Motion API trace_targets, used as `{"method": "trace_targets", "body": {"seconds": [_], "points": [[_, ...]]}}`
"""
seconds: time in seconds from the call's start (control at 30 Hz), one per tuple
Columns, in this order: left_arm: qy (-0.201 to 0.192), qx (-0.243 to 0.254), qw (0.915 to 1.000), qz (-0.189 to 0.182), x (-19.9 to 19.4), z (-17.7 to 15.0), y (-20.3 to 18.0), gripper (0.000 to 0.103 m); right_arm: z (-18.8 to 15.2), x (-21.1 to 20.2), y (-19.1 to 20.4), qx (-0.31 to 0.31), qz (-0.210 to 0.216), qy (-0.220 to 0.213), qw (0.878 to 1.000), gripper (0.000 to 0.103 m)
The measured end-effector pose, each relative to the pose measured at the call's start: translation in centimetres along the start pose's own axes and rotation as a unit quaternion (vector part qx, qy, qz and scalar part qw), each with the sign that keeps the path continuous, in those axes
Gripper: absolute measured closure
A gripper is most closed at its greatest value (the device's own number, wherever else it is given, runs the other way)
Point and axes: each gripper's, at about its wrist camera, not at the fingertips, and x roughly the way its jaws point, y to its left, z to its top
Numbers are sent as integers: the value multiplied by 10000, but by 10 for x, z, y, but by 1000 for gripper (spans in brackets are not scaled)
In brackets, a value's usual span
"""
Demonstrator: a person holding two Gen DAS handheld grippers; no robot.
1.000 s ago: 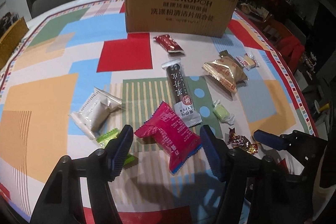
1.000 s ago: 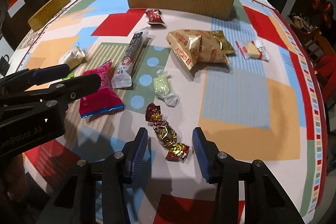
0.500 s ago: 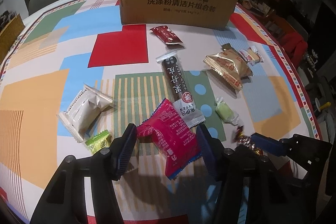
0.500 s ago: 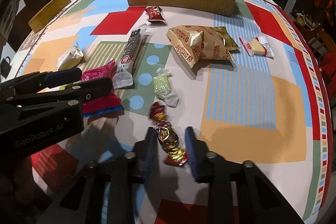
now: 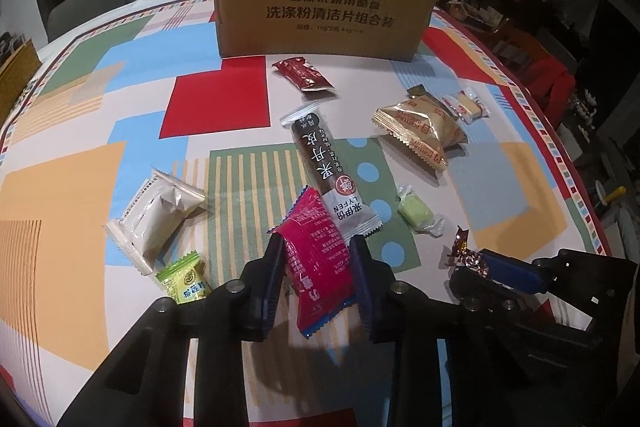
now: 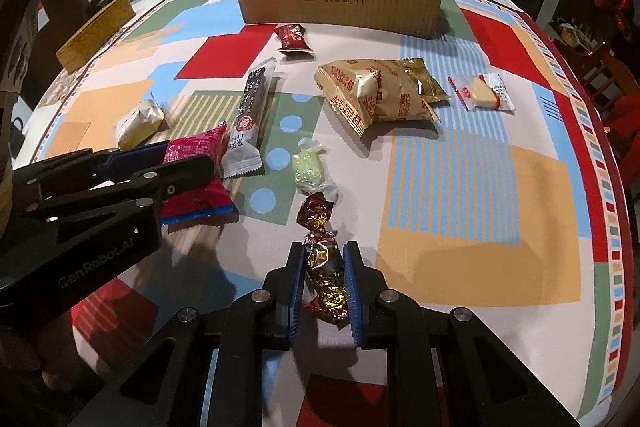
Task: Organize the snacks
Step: 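Lift the gold candies and pink packet and carry both over the cardboard box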
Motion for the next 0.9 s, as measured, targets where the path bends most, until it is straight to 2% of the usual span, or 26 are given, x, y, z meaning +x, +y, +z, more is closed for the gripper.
{"method": "trace_targets", "body": {"seconds": [0.1, 0.5, 0.9], "points": [[-31, 21, 10000, 19, -1, 1, 0, 75, 1, -3, -1, 23, -29, -56, 10000, 82], [-348, 95, 9992, 196, -21, 6, 2, 76, 8, -16, 0, -40, -94, -281, 9996, 82], [-828, 155, 9957, 380, -55, 24, 4, 76, 28, -49, 4, -130, -190, -779, 9967, 82]]}}
